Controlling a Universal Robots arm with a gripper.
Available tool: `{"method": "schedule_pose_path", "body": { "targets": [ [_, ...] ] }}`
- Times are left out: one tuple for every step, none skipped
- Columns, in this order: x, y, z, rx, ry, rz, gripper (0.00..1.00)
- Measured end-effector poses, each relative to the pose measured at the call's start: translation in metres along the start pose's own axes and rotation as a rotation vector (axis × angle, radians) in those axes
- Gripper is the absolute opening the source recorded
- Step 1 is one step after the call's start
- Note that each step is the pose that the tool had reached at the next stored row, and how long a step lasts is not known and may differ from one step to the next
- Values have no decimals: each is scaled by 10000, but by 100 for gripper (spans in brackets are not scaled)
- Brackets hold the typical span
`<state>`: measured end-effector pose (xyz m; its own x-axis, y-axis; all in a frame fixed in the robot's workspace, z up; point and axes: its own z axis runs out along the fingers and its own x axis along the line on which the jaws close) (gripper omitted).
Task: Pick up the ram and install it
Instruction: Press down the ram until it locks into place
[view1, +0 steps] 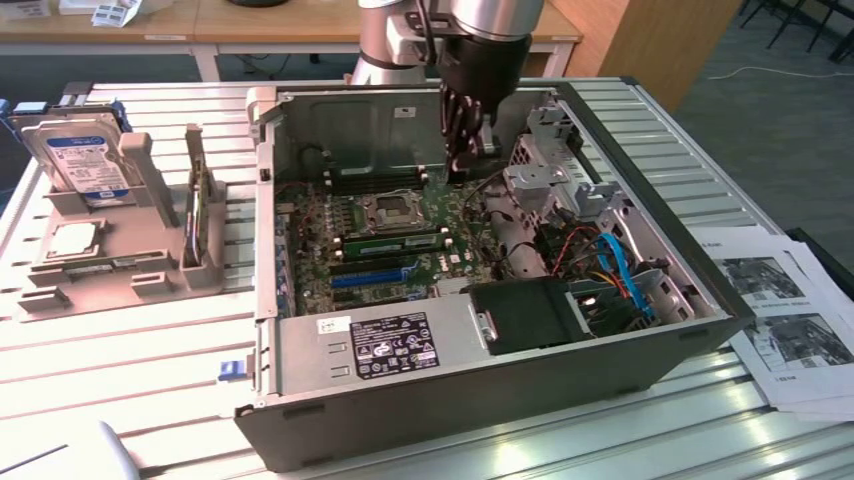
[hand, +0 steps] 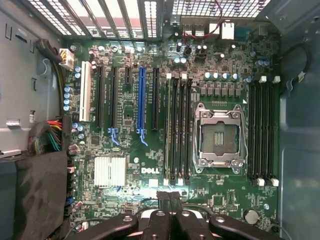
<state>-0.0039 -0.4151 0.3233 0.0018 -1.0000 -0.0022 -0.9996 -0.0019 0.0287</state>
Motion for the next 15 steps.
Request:
{"method": "schedule_pose_path", "body": {
  "targets": [
    [0, 0, 8, 0, 0, 0, 10],
    [0, 0, 17, 0, 0, 0, 10],
    [0, -1, 26, 0, -1, 0, 10],
    [0, -1, 36, 0, -1, 0, 10],
    [0, -1, 47, 0, 0, 0, 10],
    [0, -2, 58, 0, 0, 0, 10],
    [0, -2, 69, 0, 1, 0, 10],
    [0, -2, 79, 0, -1, 0, 10],
    [0, -3, 89, 0, -1, 0, 10],
    [0, -3, 98, 0, 0, 0, 10],
    [0, -3, 107, 0, 0, 0, 10],
    [0, -3, 116, 0, 1, 0, 10],
    [0, -4, 125, 0, 0, 0, 10],
    [0, -4, 133, 0, 0, 0, 10],
    [0, -4, 141, 0, 0, 0, 10]
  ]
}}
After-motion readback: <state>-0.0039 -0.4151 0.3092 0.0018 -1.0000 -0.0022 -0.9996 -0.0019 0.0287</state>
